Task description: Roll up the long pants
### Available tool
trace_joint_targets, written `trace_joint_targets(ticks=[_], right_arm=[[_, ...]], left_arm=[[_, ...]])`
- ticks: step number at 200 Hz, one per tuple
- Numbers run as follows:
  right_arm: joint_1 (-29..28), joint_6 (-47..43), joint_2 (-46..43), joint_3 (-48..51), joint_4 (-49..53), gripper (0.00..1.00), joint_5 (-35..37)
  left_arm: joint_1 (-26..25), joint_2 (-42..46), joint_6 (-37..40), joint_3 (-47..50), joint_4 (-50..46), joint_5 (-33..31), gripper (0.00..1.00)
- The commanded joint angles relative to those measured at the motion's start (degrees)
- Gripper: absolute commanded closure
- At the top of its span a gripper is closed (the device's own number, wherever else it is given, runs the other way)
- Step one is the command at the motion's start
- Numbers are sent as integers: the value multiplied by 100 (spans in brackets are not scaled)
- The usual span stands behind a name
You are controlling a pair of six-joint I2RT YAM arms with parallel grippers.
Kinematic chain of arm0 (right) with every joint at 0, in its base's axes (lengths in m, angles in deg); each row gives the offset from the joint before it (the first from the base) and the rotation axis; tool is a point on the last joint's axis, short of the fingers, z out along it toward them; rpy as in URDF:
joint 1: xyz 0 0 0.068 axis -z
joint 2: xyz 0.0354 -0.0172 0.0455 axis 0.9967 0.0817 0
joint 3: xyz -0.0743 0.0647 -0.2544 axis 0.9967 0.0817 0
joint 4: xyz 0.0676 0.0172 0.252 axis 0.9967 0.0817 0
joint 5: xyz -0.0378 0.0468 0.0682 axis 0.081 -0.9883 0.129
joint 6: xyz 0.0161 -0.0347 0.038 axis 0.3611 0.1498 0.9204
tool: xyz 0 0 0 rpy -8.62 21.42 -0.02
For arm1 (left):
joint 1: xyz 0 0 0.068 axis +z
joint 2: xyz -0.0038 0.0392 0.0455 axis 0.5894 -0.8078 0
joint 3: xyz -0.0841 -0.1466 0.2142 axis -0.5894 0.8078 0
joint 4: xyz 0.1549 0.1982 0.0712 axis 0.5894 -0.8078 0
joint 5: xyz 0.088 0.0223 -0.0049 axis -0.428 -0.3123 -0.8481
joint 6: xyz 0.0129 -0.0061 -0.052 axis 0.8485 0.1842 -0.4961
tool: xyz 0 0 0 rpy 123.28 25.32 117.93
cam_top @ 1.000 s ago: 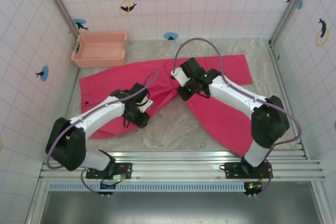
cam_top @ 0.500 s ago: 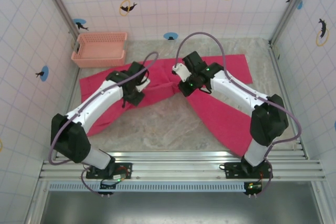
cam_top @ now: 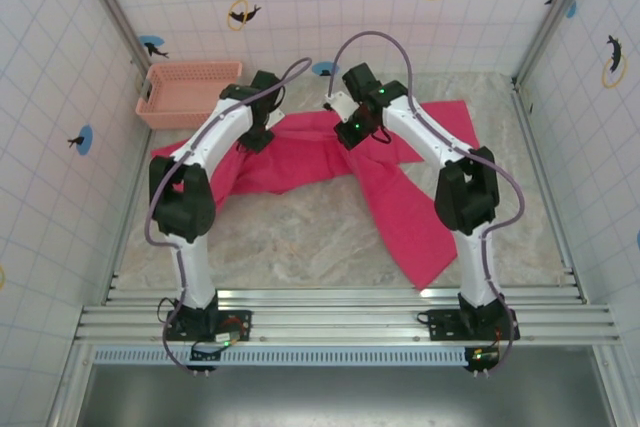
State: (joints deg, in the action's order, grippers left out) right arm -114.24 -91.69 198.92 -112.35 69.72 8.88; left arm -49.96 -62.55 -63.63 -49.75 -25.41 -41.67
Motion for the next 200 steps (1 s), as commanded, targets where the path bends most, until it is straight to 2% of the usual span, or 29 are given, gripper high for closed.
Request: trace_joint_targets(ticks=[1,42,49,58,66,71,79,86,110,122,143,171,186,200], right_arm=[[226,-138,536,-723,523,100,-31],[382,59,1363,-1676,479,100,-414],[379,73,1480,-1853,444,99,-468],[377,153,1602,-2023,369,90,-469],[374,213,1701,-2144,285,77,-709],[379,261,1747,-2207,227,69,-733],[363,351,1789,-2286,153,52,-638],[368,404,1785,-2331,116,44,-567],[344,325,1453,-2152,124,36,127],[339,223,1044,-1718,117,34,400],[318,74,-12,-340,-220,30,904],[318,179,-1528,1744,-968,24,1571],[305,286,-2183,2506,-1035,24,1544],[33,441,-2670,3067,-905,24,1457]], left_arm=[[194,-488,286,-1036,-209,-506,100],[388,-1670,523,-2443,-521,-696,100],[416,-1760,565,-2522,-478,-697,93],[446,-2109,635,-2558,-385,-709,86],[487,-2242,652,-2567,-288,-749,80],[526,-2327,666,-2567,-232,-713,74],[577,-2450,649,-2608,-185,-696,58],[614,-2540,634,-2635,-160,-715,52],[665,-2571,536,-2658,-91,-517,32],[664,-2484,478,-2549,-4,-394,22],[671,-2298,456,-2246,212,-261,17],[664,-2058,439,-1956,413,-121,16],[668,-2025,411,-1951,429,-62,16],[667,-2037,358,-2034,350,68,16]])
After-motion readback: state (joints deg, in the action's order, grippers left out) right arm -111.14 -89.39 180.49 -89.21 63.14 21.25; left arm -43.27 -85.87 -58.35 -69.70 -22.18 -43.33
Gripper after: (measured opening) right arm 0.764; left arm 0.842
